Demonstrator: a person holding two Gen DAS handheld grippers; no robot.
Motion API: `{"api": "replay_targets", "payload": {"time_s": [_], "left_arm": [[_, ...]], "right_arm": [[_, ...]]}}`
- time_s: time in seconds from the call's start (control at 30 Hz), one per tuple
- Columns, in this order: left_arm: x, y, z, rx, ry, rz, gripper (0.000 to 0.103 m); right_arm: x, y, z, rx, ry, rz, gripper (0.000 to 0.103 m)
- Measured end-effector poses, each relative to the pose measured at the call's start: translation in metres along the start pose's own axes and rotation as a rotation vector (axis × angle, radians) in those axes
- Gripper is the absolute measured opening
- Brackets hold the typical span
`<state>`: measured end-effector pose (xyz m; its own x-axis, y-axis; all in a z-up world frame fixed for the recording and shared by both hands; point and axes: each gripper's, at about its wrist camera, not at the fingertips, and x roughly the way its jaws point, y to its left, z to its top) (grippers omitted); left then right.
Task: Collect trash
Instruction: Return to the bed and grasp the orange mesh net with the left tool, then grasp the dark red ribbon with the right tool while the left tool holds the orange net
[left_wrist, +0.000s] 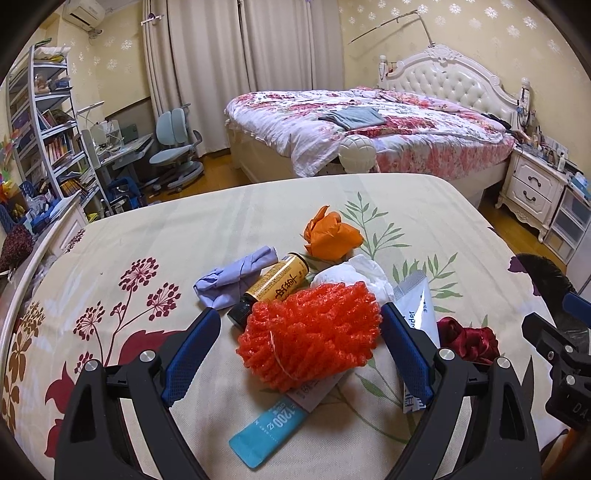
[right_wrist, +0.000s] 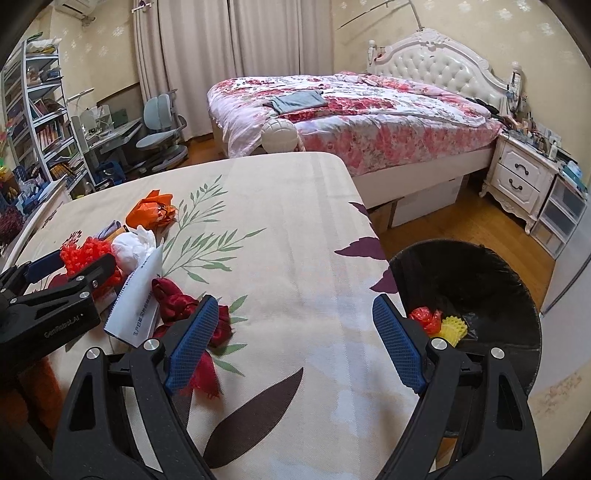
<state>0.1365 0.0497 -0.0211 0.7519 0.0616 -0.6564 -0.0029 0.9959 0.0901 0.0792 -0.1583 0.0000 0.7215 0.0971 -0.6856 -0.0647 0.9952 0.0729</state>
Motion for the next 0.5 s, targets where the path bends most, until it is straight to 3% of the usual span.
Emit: {"api": "replay_targets", "payload": {"time_s": [0.03, 0.1, 0.5], "left_arm": [[0.001, 0.001, 0.0, 0.0, 0.003, -0.003, 0.083], [0.003, 0.001, 0.0, 0.005, 0.016, -0.011, 0.066], [-0.009, 0.013, -0.003, -0.022, 0.0, -0.028, 0.059]], "right_arm": [[0.0, 0.001, 0.0, -0.001, 0.001, 0.001, 0.083], [0.002, 0.002, 0.0, -0.004, 0.004, 0.001, 0.083], [0.005, 0.022, -0.003, -0.053, 0.032, 0.03, 0.083]]}}
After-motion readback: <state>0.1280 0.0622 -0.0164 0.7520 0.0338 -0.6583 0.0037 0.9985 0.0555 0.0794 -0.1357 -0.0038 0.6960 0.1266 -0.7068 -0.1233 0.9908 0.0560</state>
